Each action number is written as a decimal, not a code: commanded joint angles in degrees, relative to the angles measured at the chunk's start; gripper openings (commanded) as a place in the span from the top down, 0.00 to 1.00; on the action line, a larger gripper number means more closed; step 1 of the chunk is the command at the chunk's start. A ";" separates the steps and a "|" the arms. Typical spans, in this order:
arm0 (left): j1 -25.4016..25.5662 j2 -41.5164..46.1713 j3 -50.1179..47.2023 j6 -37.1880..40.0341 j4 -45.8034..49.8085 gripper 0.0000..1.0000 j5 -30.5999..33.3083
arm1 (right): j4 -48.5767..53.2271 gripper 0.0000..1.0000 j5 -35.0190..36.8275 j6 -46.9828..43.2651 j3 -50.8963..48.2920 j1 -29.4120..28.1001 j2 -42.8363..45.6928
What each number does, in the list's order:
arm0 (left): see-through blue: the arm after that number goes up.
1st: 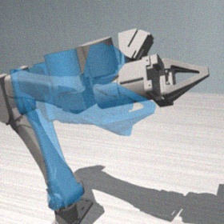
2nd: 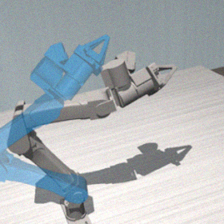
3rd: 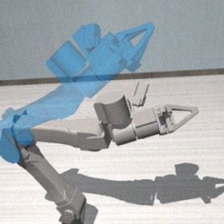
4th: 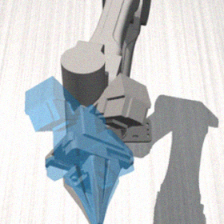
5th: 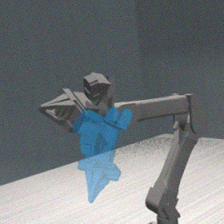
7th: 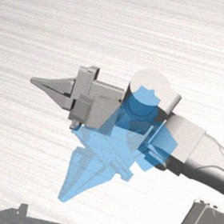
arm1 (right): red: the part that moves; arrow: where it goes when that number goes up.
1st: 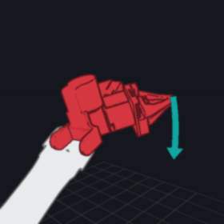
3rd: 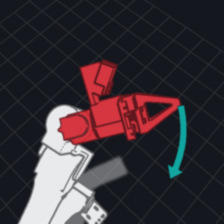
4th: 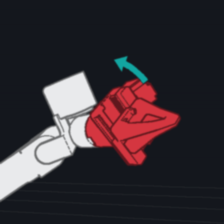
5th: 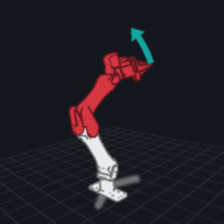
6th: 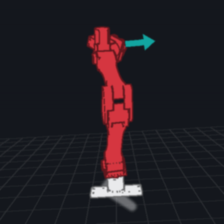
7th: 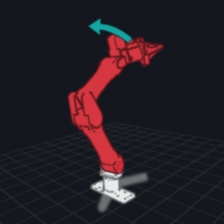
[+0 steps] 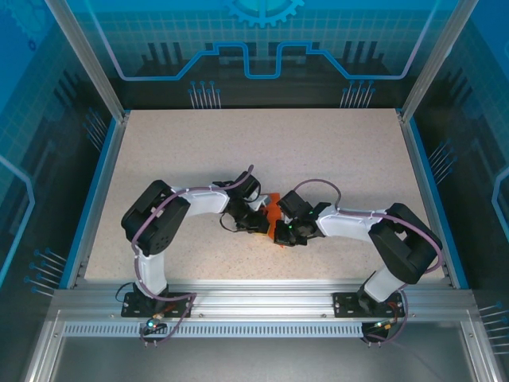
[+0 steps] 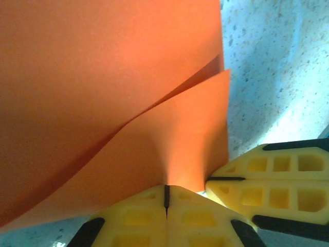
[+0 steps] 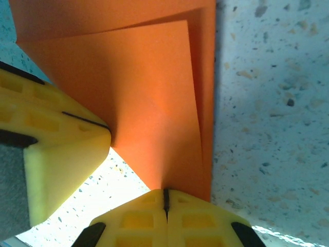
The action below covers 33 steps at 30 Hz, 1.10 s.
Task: Fold a paper plane with a square sheet of paper (fold left side to right side)
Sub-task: Third fold the triangle at the center of the table.
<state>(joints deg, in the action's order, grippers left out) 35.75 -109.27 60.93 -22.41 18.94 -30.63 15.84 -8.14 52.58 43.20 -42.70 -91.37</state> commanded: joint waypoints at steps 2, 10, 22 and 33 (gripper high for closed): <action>0.13 -1.73 1.56 1.81 3.01 1.00 4.94 | 7.45 1.00 2.87 -0.91 -1.62 0.84 -2.26; -0.85 -2.35 2.94 2.88 4.85 1.00 8.68 | 8.07 1.00 3.13 -1.07 -1.90 0.82 -1.74; -5.57 -1.68 4.10 6.34 8.09 1.00 10.31 | 8.60 1.00 3.05 -1.07 -2.42 0.90 -1.45; -10.08 -1.25 5.59 9.01 10.77 1.00 11.95 | 9.04 1.00 3.03 -1.03 -2.92 0.88 -0.91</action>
<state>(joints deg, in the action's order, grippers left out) 27.44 -109.89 65.54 -15.75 26.98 -23.22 16.03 -8.01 52.42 43.09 -42.70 -91.20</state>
